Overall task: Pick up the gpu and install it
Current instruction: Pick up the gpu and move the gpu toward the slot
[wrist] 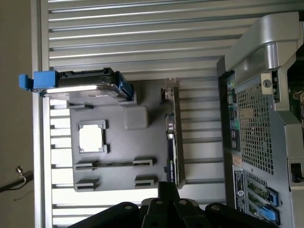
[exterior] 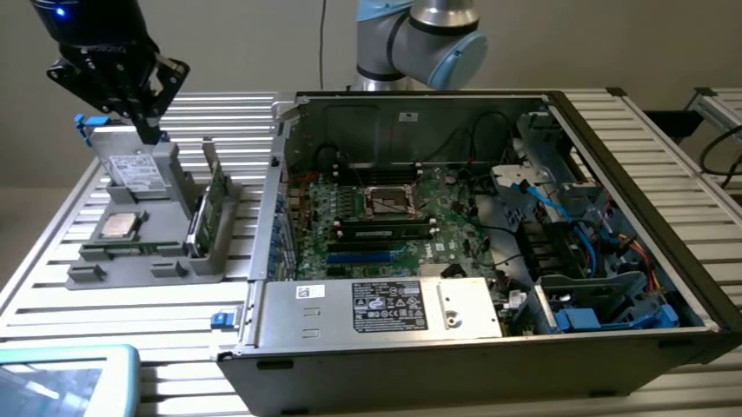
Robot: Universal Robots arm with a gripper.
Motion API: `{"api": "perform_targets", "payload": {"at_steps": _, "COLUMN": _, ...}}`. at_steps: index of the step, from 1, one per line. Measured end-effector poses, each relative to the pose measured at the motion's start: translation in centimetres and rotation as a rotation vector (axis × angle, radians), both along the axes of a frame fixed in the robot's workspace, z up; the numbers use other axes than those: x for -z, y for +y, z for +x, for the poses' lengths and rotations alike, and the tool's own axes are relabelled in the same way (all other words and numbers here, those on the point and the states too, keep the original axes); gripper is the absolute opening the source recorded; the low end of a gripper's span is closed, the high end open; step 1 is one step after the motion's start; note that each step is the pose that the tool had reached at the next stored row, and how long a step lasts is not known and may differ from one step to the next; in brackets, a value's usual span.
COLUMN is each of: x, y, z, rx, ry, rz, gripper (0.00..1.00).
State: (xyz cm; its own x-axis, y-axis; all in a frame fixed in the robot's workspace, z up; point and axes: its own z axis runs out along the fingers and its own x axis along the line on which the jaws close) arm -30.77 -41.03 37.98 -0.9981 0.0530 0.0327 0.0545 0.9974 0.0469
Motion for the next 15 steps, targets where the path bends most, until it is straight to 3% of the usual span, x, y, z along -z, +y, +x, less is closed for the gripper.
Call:
{"api": "perform_targets", "payload": {"at_steps": 6, "x": -0.01, "y": 0.0, "z": -0.02, "rx": -0.099, "ry": 0.0001, "rz": 0.0042, "gripper": 0.11}}
{"api": "perform_targets", "payload": {"at_steps": 9, "x": 0.06, "y": -0.03, "z": 0.12, "rx": -0.079, "ry": -0.0006, "rz": 0.0042, "gripper": 0.11}}
{"api": "perform_targets", "payload": {"at_steps": 14, "x": 0.32, "y": -0.01, "z": 0.08, "rx": -0.031, "ry": -0.0156, "rz": 0.0036, "gripper": 0.11}}
{"api": "perform_targets", "payload": {"at_steps": 15, "x": 0.34, "y": -0.01, "z": 0.06, "rx": -0.031, "ry": -0.0157, "rz": 0.0038, "gripper": 0.11}}
